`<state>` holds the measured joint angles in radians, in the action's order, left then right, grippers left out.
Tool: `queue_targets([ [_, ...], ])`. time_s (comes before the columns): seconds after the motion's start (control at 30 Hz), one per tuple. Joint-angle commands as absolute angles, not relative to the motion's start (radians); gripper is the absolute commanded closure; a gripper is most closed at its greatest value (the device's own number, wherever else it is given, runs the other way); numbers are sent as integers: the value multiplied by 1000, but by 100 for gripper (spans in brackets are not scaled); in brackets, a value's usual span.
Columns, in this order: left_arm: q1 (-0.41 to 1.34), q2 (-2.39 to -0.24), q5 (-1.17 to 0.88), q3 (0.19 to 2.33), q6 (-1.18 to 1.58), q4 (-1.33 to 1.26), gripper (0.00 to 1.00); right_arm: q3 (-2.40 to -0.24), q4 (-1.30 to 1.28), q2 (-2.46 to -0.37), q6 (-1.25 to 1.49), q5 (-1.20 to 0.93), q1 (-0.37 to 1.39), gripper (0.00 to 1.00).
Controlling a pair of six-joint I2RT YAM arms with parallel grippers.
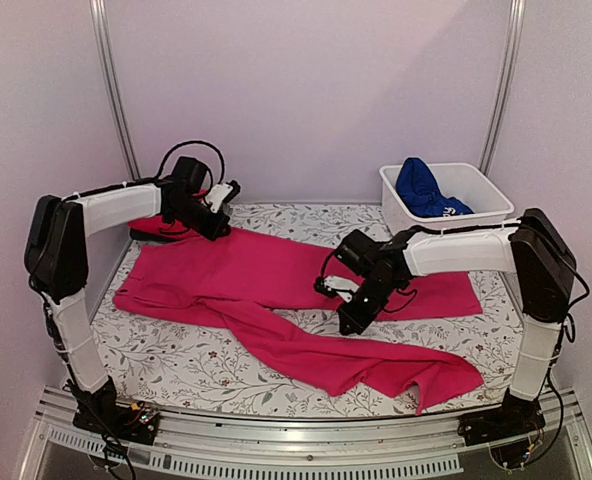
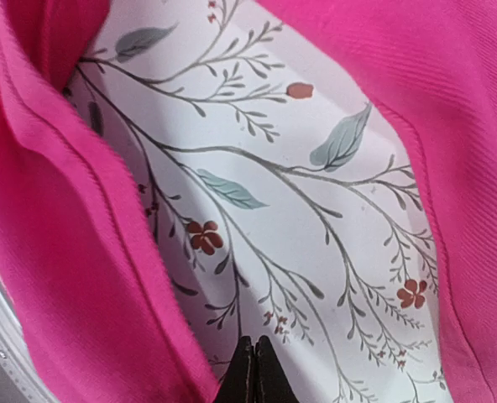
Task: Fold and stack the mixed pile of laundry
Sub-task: Flatten out the crumpled trousers at the center of the board.
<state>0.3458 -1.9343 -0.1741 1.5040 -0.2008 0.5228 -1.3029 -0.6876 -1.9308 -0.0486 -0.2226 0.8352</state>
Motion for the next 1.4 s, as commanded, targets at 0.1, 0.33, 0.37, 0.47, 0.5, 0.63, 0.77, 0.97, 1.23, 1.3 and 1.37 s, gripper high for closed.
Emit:
queue_targets([
  [0.1,343,-2079,65,1651,-112,381,100,-1327,-662,-1796,44,-184,719,75],
  [0.33,343,-2320,289,2038,-6,602,51,-1342,-670,-1861,88,-96,648,60],
  [0.37,341,-2284,293,2013,9,604,44,-1342,-673,-1882,102,-92,635,59],
  [0.47,317,-2125,272,1848,129,604,36,-1321,-659,-1919,128,-105,597,57],
  [0.5,296,-2061,237,1776,180,605,35,-1307,-649,-1920,138,-112,586,56],
  [0.63,206,-1836,67,1450,359,576,34,-1253,-634,-1947,147,-132,538,56],
  [0.77,113,-1697,-64,1167,486,517,33,-1209,-630,-1973,154,-160,471,56],
  [0.97,19,-1670,-45,1005,605,574,42,-1153,-639,-1951,158,-172,377,55],
  [1.23,-199,-1746,37,1078,589,619,44,-1303,-746,-1834,113,-252,335,46],
  [1.3,-202,-1738,41,1134,530,630,41,-1313,-781,-1757,115,-340,350,42],
  [1.37,-156,-1689,-56,1164,419,586,39,-1307,-826,-1662,119,-399,392,39],
])
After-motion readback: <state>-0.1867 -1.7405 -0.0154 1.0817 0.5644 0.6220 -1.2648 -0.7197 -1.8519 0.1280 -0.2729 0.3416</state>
